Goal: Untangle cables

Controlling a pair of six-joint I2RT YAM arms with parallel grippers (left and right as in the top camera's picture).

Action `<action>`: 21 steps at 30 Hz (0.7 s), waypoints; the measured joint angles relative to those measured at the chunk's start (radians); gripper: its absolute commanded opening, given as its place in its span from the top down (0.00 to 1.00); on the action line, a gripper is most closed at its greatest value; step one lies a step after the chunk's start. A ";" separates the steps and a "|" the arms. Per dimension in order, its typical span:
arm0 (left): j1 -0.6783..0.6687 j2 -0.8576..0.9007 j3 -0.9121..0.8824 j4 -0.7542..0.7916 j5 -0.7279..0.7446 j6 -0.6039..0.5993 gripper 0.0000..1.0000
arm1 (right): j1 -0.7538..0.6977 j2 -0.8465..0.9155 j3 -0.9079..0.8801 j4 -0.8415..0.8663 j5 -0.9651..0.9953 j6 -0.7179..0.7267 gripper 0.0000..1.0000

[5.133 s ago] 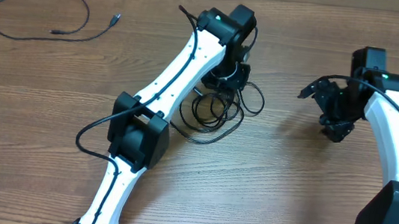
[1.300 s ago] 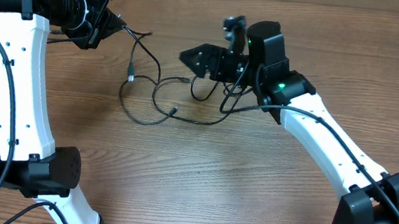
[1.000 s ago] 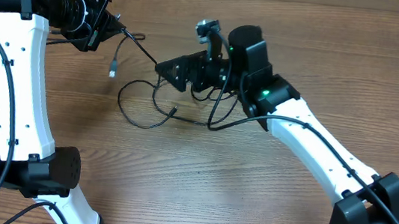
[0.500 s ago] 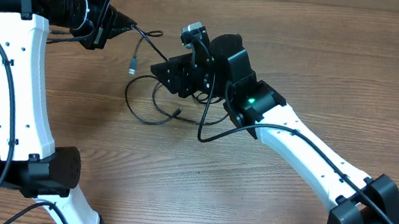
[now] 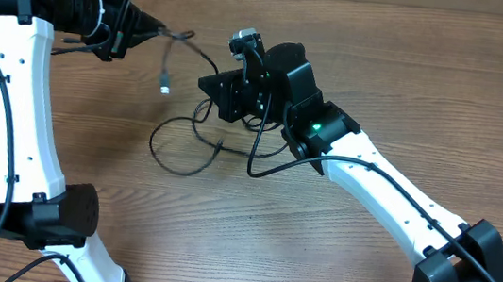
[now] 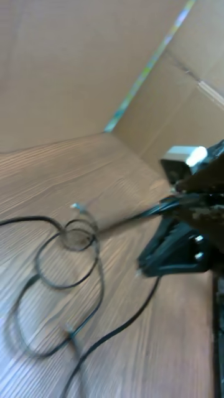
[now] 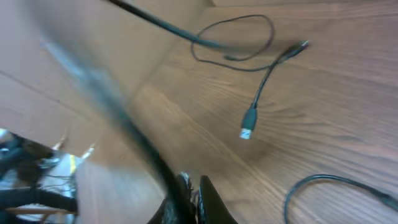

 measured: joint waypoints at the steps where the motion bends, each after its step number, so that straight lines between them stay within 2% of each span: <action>1: 0.005 0.000 0.000 0.000 -0.031 0.001 0.68 | 0.000 0.000 0.000 0.005 -0.015 0.010 0.96; 2: 0.005 0.000 0.000 0.000 -0.057 -0.001 0.62 | 0.000 0.000 0.000 0.007 -0.029 0.018 0.96; 3: 0.006 0.000 0.000 -0.001 -0.086 -0.002 0.51 | 0.000 0.000 0.000 0.005 -0.042 0.024 0.96; 8: 0.005 0.000 0.000 -0.018 -0.159 0.009 0.39 | 0.000 0.000 0.000 0.004 -0.071 0.041 0.96; 17: -0.055 0.000 0.000 -0.087 -0.178 0.028 0.25 | 0.000 0.000 0.000 0.037 -0.078 0.045 0.96; 21: -0.115 0.000 0.000 -0.086 -0.178 0.033 0.24 | 0.000 0.000 0.000 0.078 -0.078 0.045 0.96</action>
